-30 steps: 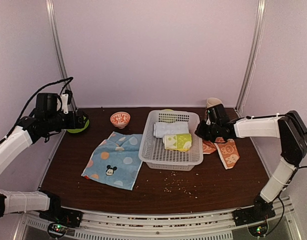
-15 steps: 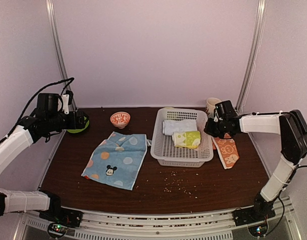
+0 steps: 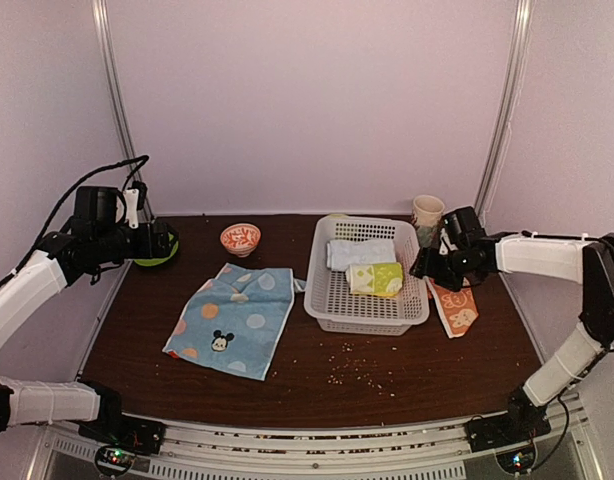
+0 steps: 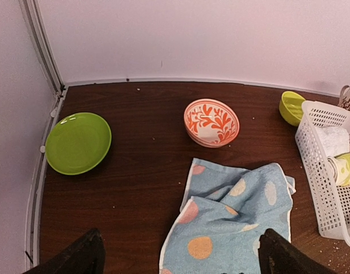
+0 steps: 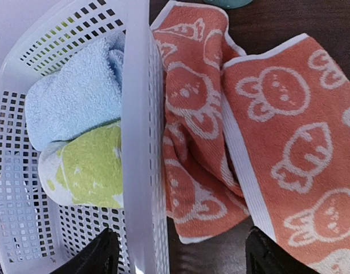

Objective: Roll the towels
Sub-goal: Move the bin to the center of the board, then pick up the towel from the center of the board.

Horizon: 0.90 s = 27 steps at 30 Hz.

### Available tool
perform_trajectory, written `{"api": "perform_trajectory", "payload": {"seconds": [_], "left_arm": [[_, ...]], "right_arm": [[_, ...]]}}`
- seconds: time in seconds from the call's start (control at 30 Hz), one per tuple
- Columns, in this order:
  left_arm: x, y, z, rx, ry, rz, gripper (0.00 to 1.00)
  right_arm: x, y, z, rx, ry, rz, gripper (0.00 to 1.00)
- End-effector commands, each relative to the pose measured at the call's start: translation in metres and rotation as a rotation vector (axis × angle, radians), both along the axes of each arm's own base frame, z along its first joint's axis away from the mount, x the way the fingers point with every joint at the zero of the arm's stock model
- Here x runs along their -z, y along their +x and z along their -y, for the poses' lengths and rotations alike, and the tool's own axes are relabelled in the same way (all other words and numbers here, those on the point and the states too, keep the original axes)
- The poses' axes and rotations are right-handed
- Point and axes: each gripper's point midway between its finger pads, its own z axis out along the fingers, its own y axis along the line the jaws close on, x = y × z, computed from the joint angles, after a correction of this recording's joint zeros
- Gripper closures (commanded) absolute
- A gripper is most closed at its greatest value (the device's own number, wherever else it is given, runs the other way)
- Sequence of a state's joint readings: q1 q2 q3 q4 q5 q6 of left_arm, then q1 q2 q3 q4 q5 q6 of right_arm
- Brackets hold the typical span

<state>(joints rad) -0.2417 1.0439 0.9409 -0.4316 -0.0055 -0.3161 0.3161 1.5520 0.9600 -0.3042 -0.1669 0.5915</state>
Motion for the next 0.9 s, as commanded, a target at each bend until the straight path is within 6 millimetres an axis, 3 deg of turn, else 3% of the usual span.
{"api": "perform_trajectory", "payload": {"seconds": [0.0, 0.1, 0.23, 0.53, 0.57, 0.63, 0.77, 0.87], "left_arm": [[-0.019, 0.001, 0.001, 0.01, -0.021, 0.047, 0.04], [-0.019, 0.001, 0.003, 0.02, -0.027, 0.045, 0.04], [-0.019, 0.0, 0.005, 0.029, -0.032, 0.044, 0.04], [-0.022, -0.003, 0.001, 0.014, -0.027, 0.057, 0.04], [-0.022, -0.003, 0.001, 0.013, -0.026, 0.057, 0.04], [-0.022, -0.003, 0.001, 0.014, -0.025, 0.058, 0.04], [-0.024, -0.003, 0.002, 0.018, -0.028, 0.061, 0.04], [-0.024, -0.005, 0.001, 0.017, -0.026, 0.061, 0.04]], "right_arm": [[-0.013, -0.029, 0.045, 0.136, -0.06, 0.03, 0.23], [-0.01, -0.041, 0.085, 0.273, -0.074, 0.046, 0.23], [0.017, -0.05, 0.114, 0.393, -0.077, -0.038, 0.22], [0.068, -0.048, 0.126, 0.44, -0.117, -0.228, 0.25], [0.068, -0.047, 0.125, 0.433, -0.119, -0.232, 0.28], [0.068, -0.045, 0.123, 0.411, -0.109, -0.236, 0.45], [0.061, -0.042, 0.118, 0.373, -0.095, -0.234, 0.96], [0.025, -0.034, 0.119, 0.367, -0.09, -0.14, 1.0]]}}
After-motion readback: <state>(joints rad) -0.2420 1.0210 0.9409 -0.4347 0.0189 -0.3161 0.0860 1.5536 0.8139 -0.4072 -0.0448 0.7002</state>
